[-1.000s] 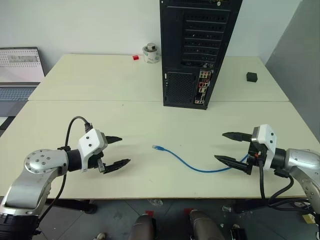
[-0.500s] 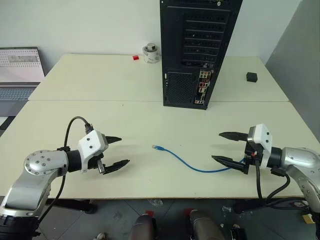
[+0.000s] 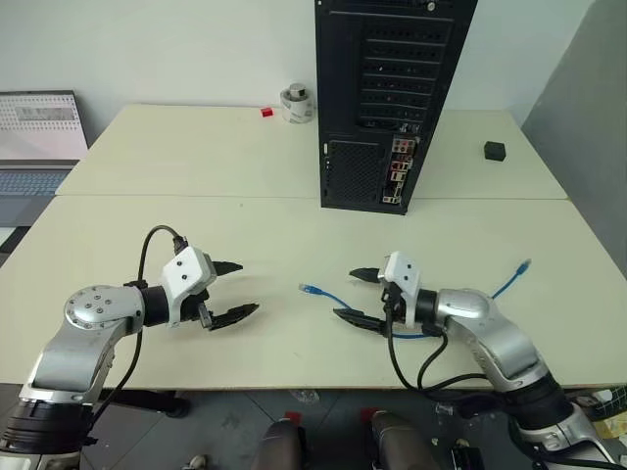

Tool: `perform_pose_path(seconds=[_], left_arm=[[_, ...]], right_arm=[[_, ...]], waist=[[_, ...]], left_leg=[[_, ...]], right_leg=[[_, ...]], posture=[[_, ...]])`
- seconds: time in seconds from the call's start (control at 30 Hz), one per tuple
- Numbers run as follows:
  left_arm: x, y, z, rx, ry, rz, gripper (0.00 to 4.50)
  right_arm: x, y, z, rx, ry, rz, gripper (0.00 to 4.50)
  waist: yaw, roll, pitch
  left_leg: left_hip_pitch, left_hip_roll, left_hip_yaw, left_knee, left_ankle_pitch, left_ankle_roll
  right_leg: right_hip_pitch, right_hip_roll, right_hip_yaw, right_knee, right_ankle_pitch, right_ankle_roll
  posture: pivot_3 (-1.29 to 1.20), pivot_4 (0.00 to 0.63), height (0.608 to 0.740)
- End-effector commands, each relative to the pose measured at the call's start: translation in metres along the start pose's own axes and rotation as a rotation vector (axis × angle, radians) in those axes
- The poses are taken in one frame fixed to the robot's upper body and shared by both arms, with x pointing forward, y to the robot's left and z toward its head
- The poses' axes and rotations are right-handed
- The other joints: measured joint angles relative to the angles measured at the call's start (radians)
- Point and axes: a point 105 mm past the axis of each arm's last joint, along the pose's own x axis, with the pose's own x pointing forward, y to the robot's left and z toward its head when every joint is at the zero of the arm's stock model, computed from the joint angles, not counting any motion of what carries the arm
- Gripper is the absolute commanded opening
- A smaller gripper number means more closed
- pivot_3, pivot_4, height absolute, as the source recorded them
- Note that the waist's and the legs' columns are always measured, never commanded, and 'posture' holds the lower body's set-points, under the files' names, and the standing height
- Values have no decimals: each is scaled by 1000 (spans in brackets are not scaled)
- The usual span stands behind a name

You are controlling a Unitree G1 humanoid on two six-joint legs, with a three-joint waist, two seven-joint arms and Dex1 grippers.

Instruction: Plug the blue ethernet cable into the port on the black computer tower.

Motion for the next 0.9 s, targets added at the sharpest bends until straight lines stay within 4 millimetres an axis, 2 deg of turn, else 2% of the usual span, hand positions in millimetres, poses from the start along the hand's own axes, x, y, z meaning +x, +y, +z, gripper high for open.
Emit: perform_pose_path(seconds=[0.03, 0.2, 0.3, 0.63, 0.7, 0.73, 0.8, 0.87, 0.9], left_arm=[[0, 2, 9, 42, -27, -9, 4500], [2, 0, 10, 42, -32, -21, 4500], [3, -1, 10, 42, -36, -28, 4500], [10, -7, 12, 47, -57, -64, 4500], [14, -8, 14, 50, -63, -78, 4500], [15, -9, 14, 53, -66, -86, 4500], [22, -12, 16, 62, -74, -117, 4500], [28, -12, 18, 67, -80, -136, 4500], [32, -14, 19, 70, -85, -153, 4500]], right_arm=[[17, -2, -3, -35, 8, -12, 4416], [30, -7, -12, -67, 48, -46, 4416], [32, -6, -13, -99, 60, -44, 3977], [29, -4, -19, -119, 120, -34, 1568], [28, -7, -20, -119, 131, -43, 1026], [26, -7, -20, -119, 135, -46, 936], [23, -8, -18, -133, 140, -40, 353], [21, -8, -16, -145, 142, -36, 28], [19, -8, -14, -148, 140, -34, 28]], waist=[[0, 0, 0], [0, 0, 0], [0, 0, 0], [0, 0, 0], [1, 0, 0], [1, 0, 0], [2, 0, 0], [3, 0, 0], [3, 0, 0]], left_leg=[[0, 0, 0, 0, 0, 0], [0, 0, 0, 0, 0, 0], [0, 0, 0, 0, 0, 0], [0, 0, -1, 0, 0, 0], [0, 0, -1, 0, 0, 0], [0, 0, -1, 0, 0, 0], [0, 0, -1, 0, 0, 0], [0, -1, -1, 0, 0, 0], [0, -1, -1, 1, 0, 0]], right_leg=[[0, 0, 0, 0, 0, 0], [0, 0, 0, 0, 0, 0], [0, 0, 0, 0, 0, 0], [0, 0, 0, 1, 0, 0], [0, 0, 0, 1, 0, 0], [0, 0, -1, 1, 0, 0], [1, 0, -1, 0, 0, 0], [1, 0, -1, 0, 0, 0], [1, 0, -1, 0, 0, 0]], posture=[[0, 150, 740], [0, 150, 740], [0, 150, 740], [0, 150, 740], [0, 150, 740], [0, 150, 740], [0, 150, 740], [0, 150, 740], [0, 150, 740]])
